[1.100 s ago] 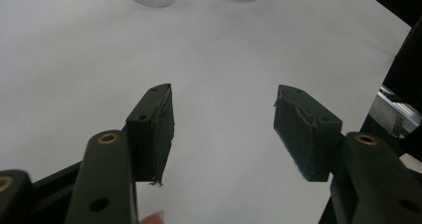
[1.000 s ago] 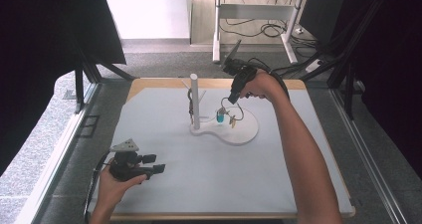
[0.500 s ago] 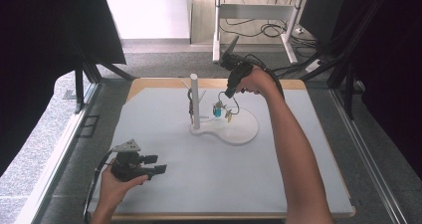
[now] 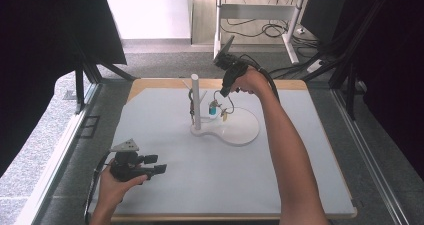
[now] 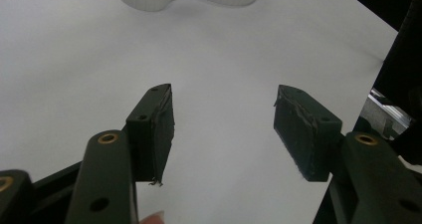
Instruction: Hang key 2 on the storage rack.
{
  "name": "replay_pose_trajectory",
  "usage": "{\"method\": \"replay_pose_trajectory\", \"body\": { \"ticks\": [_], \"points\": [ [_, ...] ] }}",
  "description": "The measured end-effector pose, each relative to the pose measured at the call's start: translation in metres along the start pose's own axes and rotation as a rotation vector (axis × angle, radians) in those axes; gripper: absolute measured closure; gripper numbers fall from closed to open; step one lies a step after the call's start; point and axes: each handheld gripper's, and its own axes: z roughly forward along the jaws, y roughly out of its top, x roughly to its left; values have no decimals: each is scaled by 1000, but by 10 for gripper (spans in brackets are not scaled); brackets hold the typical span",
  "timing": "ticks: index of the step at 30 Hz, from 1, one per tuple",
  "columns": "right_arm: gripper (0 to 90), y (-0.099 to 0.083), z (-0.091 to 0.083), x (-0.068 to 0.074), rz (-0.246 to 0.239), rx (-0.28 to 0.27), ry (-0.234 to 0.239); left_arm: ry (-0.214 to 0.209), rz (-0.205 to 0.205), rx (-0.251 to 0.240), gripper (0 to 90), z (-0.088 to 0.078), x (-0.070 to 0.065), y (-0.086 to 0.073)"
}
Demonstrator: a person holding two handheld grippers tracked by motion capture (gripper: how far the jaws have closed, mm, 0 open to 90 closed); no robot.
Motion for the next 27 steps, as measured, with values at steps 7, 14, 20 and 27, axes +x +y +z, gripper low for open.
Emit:
{"method": "replay_pose_trajectory", "body": {
  "ticks": [7,14,20,27],
  "points": [
    [877,-1,-3,-2,14,-26,-6,-8,1,3,415,1,-1,0],
    [877,1,-5,-3,17,-43,-7,-7,-1,-5,416,1,-1,0],
    [877,6,1,2,-2,-28,-13,-22,-3,-9,416,1,-1,0],
    [877,17,2,8,-11,-46,-11,-16,-5,-19,416,-4,0,-1]
  ]
}}
